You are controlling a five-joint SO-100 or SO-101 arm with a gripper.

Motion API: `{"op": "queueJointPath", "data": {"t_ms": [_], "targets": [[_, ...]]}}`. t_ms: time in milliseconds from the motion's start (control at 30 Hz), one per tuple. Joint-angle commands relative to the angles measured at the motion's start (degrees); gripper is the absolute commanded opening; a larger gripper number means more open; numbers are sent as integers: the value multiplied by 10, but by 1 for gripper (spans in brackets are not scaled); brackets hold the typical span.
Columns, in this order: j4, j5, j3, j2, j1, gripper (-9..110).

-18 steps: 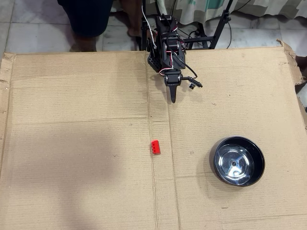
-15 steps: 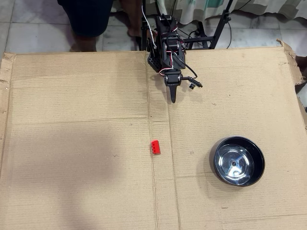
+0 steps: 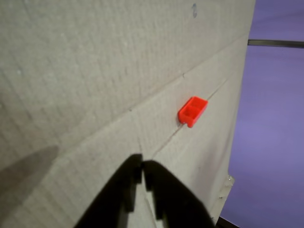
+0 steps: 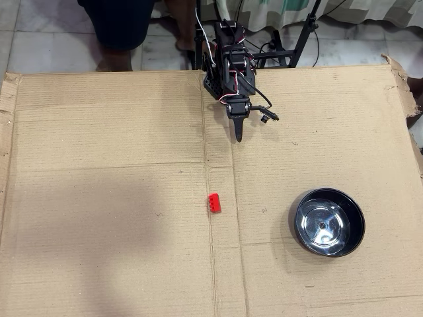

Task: Grasp a lego block and put it in the bin.

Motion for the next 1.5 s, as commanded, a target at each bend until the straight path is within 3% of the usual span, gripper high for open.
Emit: {"op": "queueJointPath", "data": {"t_ms": [0,933,1200,1467], "targets": [[-3,-3,7,10,2,0],[-3,7,7,9,9,0],[-3,123,-25,7,45,0],[-3,155,-19,8,46,0]]}}
